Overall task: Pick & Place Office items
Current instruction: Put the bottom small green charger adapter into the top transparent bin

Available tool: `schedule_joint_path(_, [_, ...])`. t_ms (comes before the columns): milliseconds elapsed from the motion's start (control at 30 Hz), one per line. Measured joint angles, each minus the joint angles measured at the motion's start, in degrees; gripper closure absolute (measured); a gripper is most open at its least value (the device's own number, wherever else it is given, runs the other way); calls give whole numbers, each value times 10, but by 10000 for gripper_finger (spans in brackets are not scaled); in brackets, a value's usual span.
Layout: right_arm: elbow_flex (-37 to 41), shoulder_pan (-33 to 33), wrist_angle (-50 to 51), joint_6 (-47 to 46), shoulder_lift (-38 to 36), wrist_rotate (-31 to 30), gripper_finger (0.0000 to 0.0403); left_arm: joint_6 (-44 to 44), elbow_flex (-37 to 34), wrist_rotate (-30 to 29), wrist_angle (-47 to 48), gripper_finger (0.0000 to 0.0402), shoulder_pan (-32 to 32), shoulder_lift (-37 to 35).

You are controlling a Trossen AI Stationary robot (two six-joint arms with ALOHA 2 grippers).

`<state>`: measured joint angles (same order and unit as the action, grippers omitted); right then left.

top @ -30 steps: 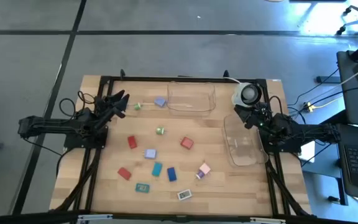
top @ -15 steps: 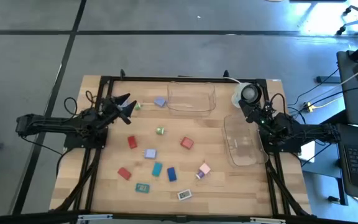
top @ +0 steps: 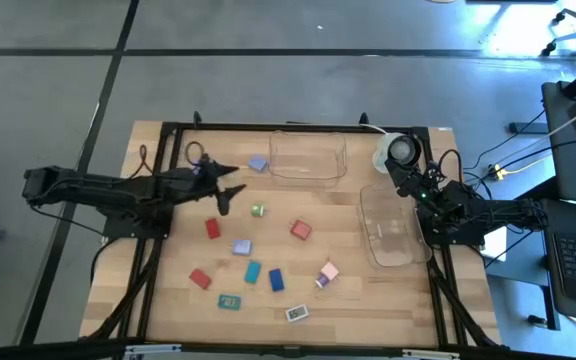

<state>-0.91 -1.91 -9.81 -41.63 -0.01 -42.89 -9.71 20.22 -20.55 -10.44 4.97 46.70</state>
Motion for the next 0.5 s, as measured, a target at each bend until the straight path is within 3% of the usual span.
schedule_joint_path(500, [0, 0, 3, 18, 0, 3, 157, 60, 97, 162, 0, 121, 0, 260])
